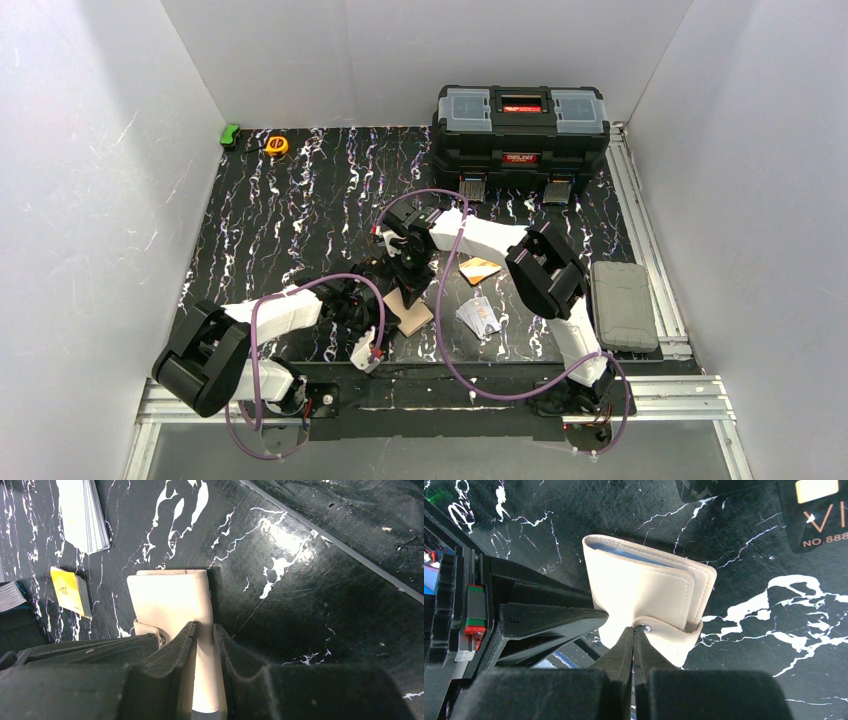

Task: Put the credit cards into the card holder
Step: Close the card holder at the center of the board.

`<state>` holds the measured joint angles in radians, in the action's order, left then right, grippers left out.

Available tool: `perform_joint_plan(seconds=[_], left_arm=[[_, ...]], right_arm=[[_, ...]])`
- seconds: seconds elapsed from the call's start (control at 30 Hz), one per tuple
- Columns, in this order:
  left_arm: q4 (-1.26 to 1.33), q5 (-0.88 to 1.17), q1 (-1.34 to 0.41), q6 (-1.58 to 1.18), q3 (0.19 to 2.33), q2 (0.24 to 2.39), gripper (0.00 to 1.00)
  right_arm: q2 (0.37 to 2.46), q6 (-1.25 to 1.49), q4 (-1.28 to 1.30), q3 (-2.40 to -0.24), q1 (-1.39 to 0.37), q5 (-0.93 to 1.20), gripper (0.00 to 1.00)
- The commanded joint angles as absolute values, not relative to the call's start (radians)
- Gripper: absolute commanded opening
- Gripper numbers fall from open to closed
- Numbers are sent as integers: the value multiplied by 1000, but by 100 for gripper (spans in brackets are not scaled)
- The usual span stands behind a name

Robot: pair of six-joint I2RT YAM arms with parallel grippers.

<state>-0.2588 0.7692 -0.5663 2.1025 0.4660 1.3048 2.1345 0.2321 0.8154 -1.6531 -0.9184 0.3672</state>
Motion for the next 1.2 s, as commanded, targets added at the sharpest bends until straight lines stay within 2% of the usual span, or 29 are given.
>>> perform_joint_plan(seconds=[0.0, 0.63, 1.0, 1.07, 1.17], left_arm=[[-342, 773, -583, 2290, 430, 1314, 17], [-344, 772, -584, 2284, 428, 1305, 16], [-344, 769, -584, 2279, 416, 1295, 16], [-344, 767, -584, 2279, 416, 1293, 16], [-343, 764, -584, 2277, 414, 1294, 16]], right_arm=[[2166, 221, 820, -1655, -920, 322, 1], [2243, 227, 860, -1682, -919, 300, 1], [2153, 235, 821, -1631, -899, 359, 1], [2123, 230, 801, -1627, -898, 406, 12], [2086, 231, 770, -1619, -887, 480, 21]])
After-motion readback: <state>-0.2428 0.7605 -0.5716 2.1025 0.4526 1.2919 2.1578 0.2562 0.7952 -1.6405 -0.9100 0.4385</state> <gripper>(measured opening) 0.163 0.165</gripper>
